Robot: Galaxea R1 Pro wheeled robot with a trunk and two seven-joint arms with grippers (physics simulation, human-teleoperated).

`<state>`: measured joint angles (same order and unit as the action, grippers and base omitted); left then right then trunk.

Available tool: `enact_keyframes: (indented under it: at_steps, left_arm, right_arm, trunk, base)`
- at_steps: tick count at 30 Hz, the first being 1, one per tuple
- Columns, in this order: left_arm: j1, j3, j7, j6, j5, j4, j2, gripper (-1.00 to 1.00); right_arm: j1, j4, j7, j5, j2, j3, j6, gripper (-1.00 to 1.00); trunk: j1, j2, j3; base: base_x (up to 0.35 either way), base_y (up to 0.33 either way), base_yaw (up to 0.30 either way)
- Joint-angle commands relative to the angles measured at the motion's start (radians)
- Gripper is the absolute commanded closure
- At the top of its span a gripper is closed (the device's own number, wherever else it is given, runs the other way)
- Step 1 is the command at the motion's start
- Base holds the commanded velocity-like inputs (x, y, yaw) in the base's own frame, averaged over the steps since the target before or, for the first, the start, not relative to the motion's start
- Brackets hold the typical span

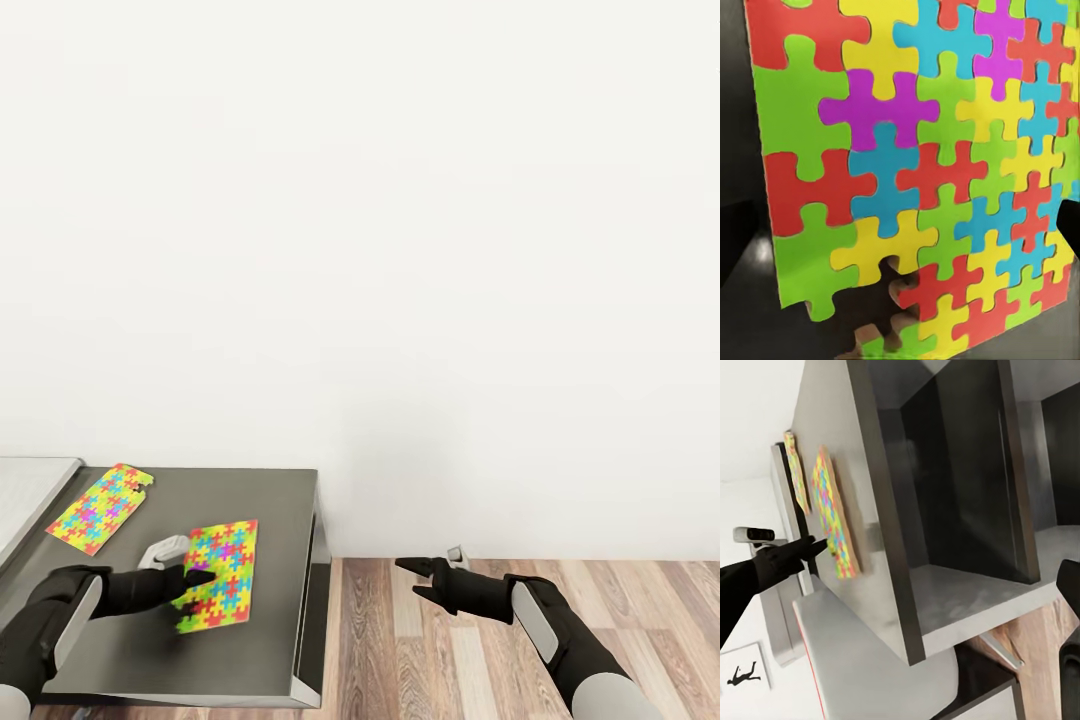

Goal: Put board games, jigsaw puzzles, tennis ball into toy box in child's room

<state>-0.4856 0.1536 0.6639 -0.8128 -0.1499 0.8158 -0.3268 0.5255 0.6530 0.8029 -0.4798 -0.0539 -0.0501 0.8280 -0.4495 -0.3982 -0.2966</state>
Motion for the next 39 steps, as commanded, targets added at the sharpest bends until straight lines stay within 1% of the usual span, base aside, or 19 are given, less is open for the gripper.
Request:
enact_keyframes:
  at_steps: [1,11,17,20,23,27,34,39]
  left_arm:
    - [-0.001,0.001,0.008,-0.006,-0.004,0.000,0.002,-1.00]
    - [-0.001,0.001,0.021,-0.005,-0.003,0.000,0.006,-1.00]
    - [-0.001,0.001,0.028,0.032,-0.004,0.000,0.013,-1.00]
    - [-0.001,0.001,0.046,0.046,-0.004,-0.001,0.015,-1.00]
    - [-0.001,0.001,0.078,0.053,-0.003,-0.001,0.016,-1.00]
    - [-0.001,0.000,0.098,0.057,-0.002,-0.002,0.017,-1.00]
    - [-0.001,0.000,0.105,0.058,-0.002,-0.003,0.017,-1.00]
    - [-0.001,0.000,0.106,0.058,-0.002,-0.003,0.023,-1.00]
  right_arm:
    - [0.001,0.000,0.003,0.000,0.000,-0.002,0.005,-1.00]
    - [0.001,0.000,0.003,0.001,0.000,-0.002,0.005,-1.00]
    - [0.001,0.000,0.003,0.001,0.000,-0.002,0.005,-1.00]
    - [0.001,0.000,0.003,0.001,0.000,-0.002,0.005,-1.00]
    - [0.001,0.000,0.003,0.001,0.001,-0.002,0.005,-1.00]
    - [0.001,0.001,0.002,0.001,0.001,-0.001,0.005,-1.00]
    - [0.001,0.002,0.003,0.001,0.001,-0.001,0.005,-1.00]
    - [0.001,0.002,0.003,0.001,0.002,-0.001,0.005,-1.00]
  trunk:
    - [-0.001,-0.002,-0.002]
    - [-0.001,-0.002,-0.002]
    - [-0.001,-0.002,-0.002]
    - [-0.001,-0.002,-0.002]
    - [-0.001,-0.002,-0.002]
    - [-0.001,-0.002,-0.002]
    - [-0.001,-0.002,-0.002]
    - [-0.001,-0.002,-0.002]
  base:
    - [0.000,0.000,0.000]
    - [0.000,0.000,0.000]
    - [0.000,0.000,0.000]
    - [0.000,0.000,0.000]
    - [0.000,0.000,0.000]
    - [0.000,0.000,0.000]
    - [0.000,0.000,0.000]
    - [0.000,0.000,0.000]
